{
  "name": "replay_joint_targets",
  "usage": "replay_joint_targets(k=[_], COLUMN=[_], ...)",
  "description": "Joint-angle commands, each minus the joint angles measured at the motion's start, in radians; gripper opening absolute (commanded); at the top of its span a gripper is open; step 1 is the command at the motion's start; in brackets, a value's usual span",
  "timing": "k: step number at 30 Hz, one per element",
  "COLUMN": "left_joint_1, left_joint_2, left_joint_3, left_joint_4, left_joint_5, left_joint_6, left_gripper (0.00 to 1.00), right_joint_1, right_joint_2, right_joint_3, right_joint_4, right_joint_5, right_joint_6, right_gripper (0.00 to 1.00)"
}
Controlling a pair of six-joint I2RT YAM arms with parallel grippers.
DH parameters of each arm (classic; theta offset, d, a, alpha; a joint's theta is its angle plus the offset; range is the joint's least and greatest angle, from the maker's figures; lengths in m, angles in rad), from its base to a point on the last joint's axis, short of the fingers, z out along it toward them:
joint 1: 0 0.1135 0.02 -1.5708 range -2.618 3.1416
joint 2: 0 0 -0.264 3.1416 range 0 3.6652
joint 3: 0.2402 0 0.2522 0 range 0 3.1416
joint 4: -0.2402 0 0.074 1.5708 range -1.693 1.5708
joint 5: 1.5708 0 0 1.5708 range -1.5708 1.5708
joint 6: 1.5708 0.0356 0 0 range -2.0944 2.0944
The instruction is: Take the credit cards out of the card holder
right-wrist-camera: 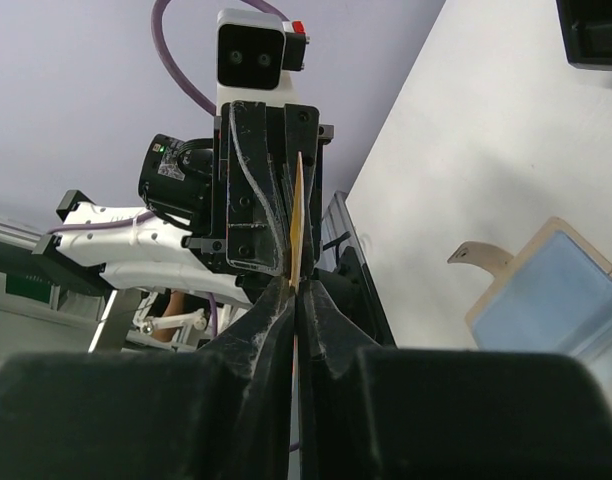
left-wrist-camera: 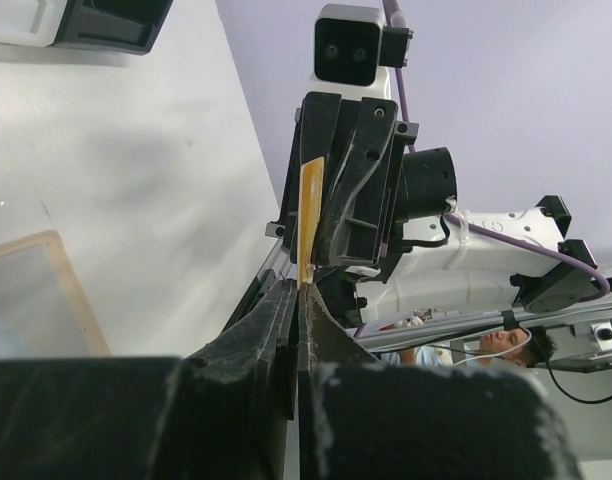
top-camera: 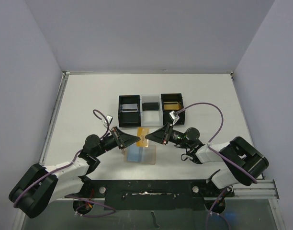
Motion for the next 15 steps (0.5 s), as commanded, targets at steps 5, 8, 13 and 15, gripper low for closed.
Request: replay_joint_targets(k=[5,8,13,15], left_joint_1=[-0.001,-0.002,-0.002,-0.001], left_joint_2=[-0.029,-0.031,-0.013,-0.001], left_joint_3=[0.032,0.038,0.034,0.036], left_joint_4=[-0.035,-0.036,0.011,0.033], left_joint_5=[-0.005,0.0,0.004,0.009], left_joint_6=[0.038,0.043,0.032,0.025], left_gripper=[0.07,0.01,0.0,0.0], right_joint_1=[-0.007,-0.006,0.008,0.015], right_joint_2=[-0.04,-0.049,-0.052,-0.044], right_joint_3=[0.064,0.07,0.098,0.109], right_joint_4=[0.008,-0.014,-0.032,-0.042], right_joint_5=[-0.033,-0.035,-0.041,-0.048], right_joint_6=[-0.048,-0.059,-0.065,-0.072], right_gripper=[0.0,0.09,0.25,0.26])
